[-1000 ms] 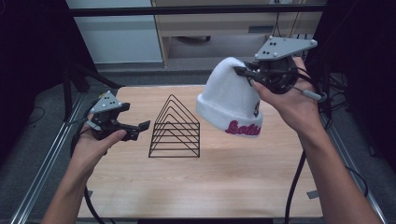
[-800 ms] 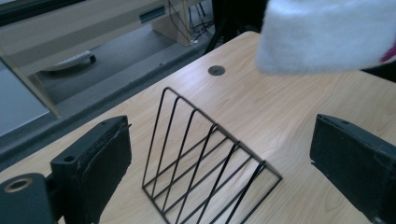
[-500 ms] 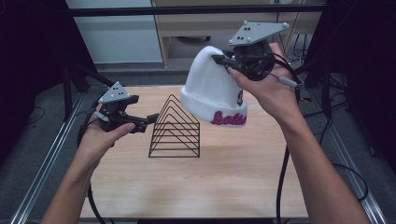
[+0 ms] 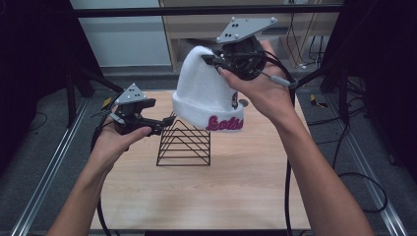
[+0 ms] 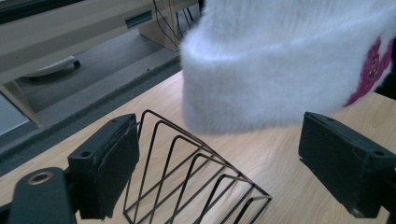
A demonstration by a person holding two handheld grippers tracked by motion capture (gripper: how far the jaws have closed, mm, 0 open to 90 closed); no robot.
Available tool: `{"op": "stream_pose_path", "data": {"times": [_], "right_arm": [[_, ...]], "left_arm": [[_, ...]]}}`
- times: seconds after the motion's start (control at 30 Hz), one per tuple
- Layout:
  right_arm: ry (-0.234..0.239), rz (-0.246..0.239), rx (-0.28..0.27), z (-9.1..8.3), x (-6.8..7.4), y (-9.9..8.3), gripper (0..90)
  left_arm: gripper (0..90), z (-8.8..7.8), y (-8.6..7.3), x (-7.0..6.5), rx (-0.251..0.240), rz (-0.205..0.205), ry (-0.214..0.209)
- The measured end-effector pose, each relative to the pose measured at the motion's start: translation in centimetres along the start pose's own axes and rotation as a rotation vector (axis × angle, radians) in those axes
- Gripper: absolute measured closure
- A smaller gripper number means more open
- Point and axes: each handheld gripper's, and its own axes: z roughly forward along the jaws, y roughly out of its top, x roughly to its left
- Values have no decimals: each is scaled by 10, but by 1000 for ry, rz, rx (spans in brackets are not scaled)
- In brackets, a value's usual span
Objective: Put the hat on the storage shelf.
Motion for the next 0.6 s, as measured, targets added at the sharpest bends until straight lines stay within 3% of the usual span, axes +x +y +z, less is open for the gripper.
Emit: {"op": "stream_pose_path", "data": {"times": [0.23, 0.6], "right_arm": [[31, -3, -2, 13, 7, 4, 838], [76, -6, -27, 25, 16, 12, 838]], "left_arm": [[114, 6, -2, 4, 20, -4, 2], [109, 21, -12, 15, 23, -57, -3]]}}
